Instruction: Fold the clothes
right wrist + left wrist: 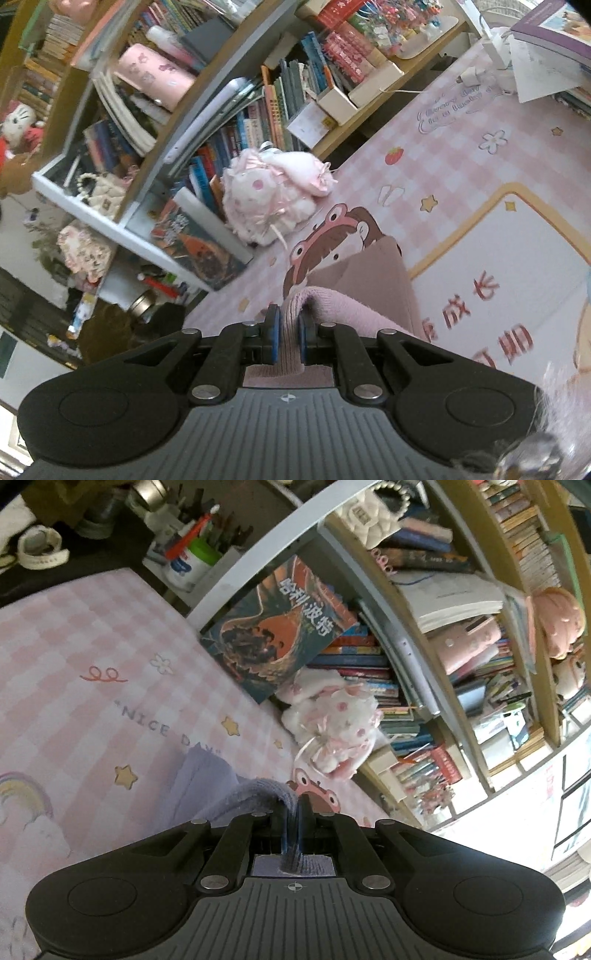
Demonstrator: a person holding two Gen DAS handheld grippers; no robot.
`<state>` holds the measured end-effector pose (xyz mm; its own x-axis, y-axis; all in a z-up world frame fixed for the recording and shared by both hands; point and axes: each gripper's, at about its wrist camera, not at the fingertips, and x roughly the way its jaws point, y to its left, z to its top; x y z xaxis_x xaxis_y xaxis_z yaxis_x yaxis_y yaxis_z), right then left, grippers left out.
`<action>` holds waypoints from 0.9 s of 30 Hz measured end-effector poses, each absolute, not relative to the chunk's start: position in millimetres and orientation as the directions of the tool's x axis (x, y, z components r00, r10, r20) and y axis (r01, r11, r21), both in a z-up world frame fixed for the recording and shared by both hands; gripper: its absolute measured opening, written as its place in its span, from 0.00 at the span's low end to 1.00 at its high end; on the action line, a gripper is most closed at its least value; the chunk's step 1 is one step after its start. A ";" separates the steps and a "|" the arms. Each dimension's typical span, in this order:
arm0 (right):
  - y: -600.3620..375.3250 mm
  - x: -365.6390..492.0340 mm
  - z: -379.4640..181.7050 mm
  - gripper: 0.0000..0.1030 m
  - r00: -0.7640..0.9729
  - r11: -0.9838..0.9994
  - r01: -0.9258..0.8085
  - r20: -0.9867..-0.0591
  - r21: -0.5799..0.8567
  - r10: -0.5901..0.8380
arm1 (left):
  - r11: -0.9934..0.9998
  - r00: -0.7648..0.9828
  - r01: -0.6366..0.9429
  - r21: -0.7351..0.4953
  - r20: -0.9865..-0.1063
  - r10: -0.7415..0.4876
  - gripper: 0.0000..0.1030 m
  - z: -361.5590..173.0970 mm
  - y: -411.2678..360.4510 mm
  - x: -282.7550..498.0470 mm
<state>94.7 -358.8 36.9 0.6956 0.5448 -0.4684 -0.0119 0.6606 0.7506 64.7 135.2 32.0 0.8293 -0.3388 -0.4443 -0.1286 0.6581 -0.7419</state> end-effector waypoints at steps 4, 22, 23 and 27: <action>-353.2 117.7 28.7 0.09 0.698 0.674 0.017 -0.492 0.739 0.521 | 0.673 0.805 -0.127 -0.729 -0.472 -0.360 0.03 21.1 135.6 95.2; -334.6 180.9 -12.4 0.22 0.669 0.754 0.178 -0.640 0.632 0.378 | 0.795 0.708 -0.125 -0.593 -0.615 -0.348 0.16 -11.0 122.3 170.5; -333.1 181.1 -9.2 0.27 0.680 0.775 0.174 -0.643 0.608 0.352 | 0.794 0.707 -0.128 -0.595 -0.616 -0.347 0.19 -9.9 123.4 170.5; -329.3 179.7 7.4 0.40 0.718 0.843 0.116 -0.631 0.525 0.295 | 0.801 0.792 -0.141 -0.582 -0.552 -0.261 0.45 6.1 137.7 154.6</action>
<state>179.7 -329.3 7.4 0.7175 0.2945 -0.6312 0.1159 0.8431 0.5251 154.6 137.7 6.1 0.7918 -0.2614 -0.5520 -0.1410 0.8011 -0.5816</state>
